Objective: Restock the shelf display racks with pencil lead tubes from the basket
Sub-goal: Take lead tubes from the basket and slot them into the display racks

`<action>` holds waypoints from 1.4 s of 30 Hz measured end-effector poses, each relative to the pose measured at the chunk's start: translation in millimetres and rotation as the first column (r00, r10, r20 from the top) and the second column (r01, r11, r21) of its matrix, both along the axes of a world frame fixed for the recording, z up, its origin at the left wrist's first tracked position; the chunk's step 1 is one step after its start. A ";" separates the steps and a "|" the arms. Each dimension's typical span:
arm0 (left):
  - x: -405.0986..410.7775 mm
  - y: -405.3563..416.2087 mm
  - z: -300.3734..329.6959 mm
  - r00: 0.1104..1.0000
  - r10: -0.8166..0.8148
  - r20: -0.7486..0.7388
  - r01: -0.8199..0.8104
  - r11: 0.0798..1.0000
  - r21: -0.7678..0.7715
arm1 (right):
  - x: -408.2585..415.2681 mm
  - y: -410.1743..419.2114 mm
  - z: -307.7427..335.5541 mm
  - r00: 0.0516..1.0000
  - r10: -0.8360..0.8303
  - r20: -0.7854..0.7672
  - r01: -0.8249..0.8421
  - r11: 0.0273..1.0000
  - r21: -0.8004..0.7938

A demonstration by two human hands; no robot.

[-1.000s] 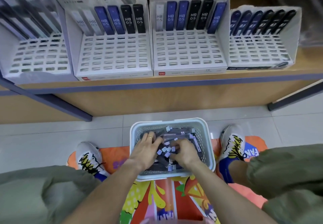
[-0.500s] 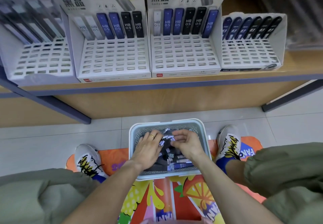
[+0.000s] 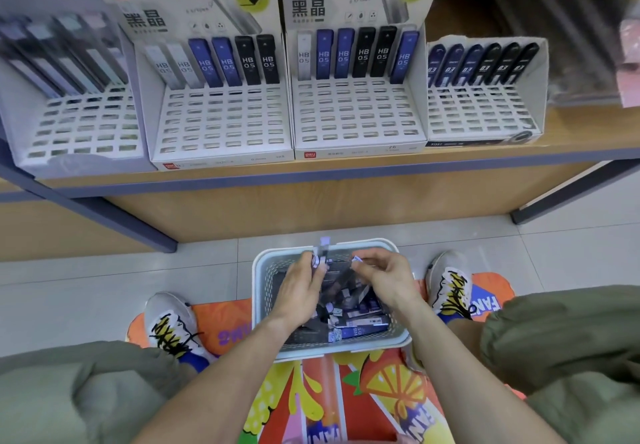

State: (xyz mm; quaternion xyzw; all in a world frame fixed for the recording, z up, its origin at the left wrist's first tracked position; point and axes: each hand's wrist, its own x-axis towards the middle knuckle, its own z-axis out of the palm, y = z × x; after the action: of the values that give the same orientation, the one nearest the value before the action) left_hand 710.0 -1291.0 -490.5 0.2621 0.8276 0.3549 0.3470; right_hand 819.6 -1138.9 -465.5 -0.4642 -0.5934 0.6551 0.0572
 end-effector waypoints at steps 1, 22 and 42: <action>-1.4 3.5 4.4 0.996 0.047 0.077 -0.048 0.999 0.013 | -1.3 3.7 2.5 1.000 -0.004 -0.007 0.004 1.000 0.001; -20.5 4.2 169.8 0.836 0.067 0.545 -0.314 0.873 0.374 | -68.4 -7.4 160.7 0.961 0.021 -0.277 0.127 0.853 0.505; -177.1 -132.8 280.2 0.869 0.494 0.018 -0.464 0.804 0.372 | -254.3 -123.3 273.6 0.771 0.375 -0.514 -0.086 0.862 0.500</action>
State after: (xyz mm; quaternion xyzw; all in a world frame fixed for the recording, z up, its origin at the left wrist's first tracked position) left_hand 532.8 -1423.8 -210.2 0.1183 0.7994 0.5674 0.1578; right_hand 565.3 -1262.2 -191.9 -0.1300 -0.7331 0.6138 0.2624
